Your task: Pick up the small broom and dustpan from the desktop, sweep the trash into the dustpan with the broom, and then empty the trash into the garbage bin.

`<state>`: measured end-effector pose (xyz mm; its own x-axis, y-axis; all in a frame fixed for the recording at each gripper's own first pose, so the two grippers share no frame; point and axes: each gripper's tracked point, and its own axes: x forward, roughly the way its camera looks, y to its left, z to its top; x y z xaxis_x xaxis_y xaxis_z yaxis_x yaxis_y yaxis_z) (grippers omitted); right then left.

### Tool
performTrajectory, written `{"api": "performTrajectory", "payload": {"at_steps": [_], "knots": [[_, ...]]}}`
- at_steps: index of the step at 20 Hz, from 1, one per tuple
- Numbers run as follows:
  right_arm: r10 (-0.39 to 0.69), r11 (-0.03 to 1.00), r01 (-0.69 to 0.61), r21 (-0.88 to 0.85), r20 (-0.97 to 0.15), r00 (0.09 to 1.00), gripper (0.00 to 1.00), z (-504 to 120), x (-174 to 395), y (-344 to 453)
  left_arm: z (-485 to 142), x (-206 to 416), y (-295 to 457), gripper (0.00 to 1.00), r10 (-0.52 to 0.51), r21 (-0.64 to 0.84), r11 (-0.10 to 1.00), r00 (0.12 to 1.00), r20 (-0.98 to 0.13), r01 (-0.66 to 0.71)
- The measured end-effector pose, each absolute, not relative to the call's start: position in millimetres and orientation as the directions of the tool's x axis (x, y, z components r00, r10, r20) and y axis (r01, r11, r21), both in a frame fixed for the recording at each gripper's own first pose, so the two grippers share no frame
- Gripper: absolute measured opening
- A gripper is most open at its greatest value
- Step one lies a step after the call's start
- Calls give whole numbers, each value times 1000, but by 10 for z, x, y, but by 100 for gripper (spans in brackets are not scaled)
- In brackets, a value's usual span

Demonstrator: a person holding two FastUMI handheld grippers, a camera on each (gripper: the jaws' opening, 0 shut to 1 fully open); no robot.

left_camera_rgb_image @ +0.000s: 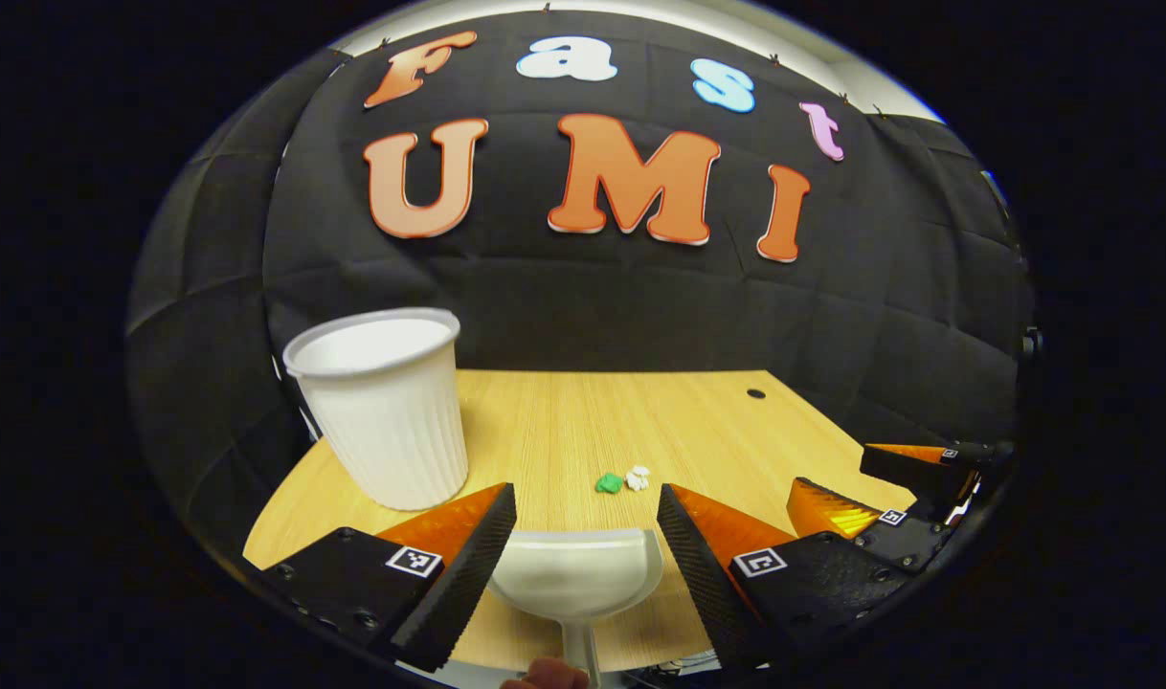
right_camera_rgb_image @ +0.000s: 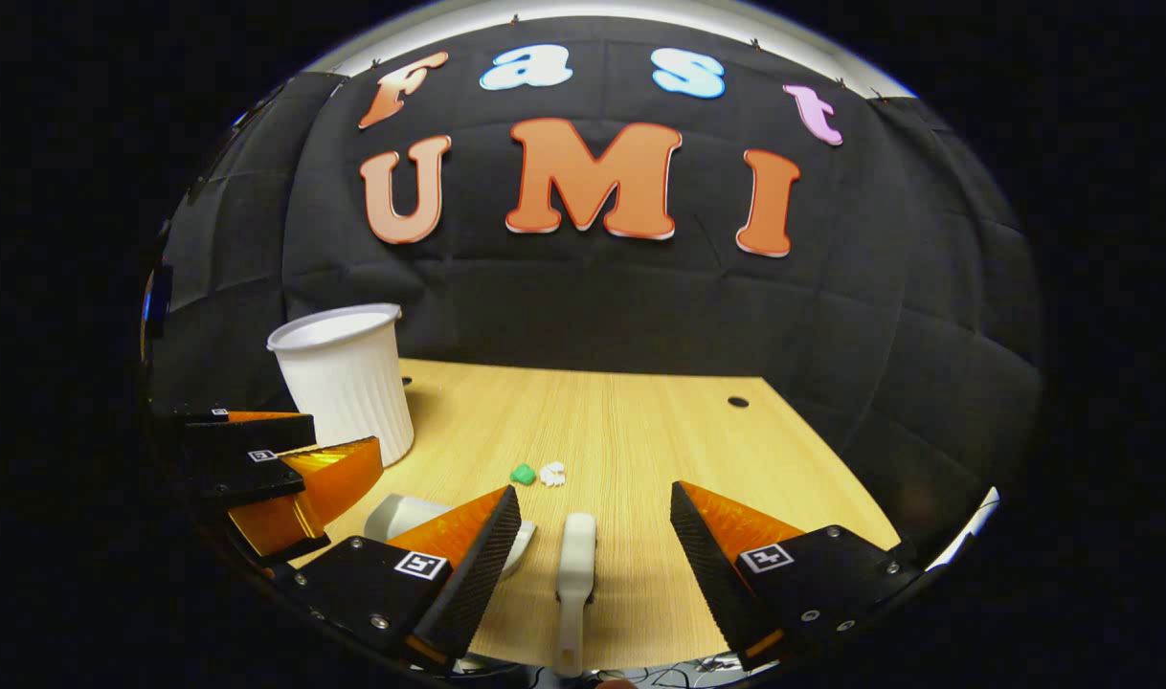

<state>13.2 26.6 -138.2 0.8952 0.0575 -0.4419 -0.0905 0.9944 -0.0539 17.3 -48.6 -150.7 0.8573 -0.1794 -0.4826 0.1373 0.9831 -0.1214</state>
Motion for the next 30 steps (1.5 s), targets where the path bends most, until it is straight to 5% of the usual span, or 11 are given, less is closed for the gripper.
{"api": "performTrajectory", "payload": {"at_steps": [5,9,17,23,25,27,30], "knots": [[41,993,-102,-64,-623,781,95,-2020,30,266,-2297,-131,-505,96,-215,-199,975,678,-703,103],[11,990,-112,-88,-736,677,95,-2488,-102,291,-2849,-479,-480,98,-245,-237,969,452,-857,76],[-32,990,-104,-98,-862,505,96,-3080,-240,394,-3015,-589,-550,98,-290,-279,956,163,-943,86],[2,989,-136,-58,-915,403,96,-3385,-26,317,-3194,-535,-554,96,-251,-253,967,68,-966,-20],[15,984,-167,-54,-923,384,96,-3416,4,327,-3232,-624,-524,89,-236,-237,971,26,-971,-26],[22,981,-186,-51,-929,369,90,-3467,61,336,-3209,-603,-535,69,-245,-245,969,6,-969,-27],[36,985,-173,-20,-948,315,55,-3517,8,353,-3261,-583,-599,43,-227,-227,974,-17,-974,-12]]}}
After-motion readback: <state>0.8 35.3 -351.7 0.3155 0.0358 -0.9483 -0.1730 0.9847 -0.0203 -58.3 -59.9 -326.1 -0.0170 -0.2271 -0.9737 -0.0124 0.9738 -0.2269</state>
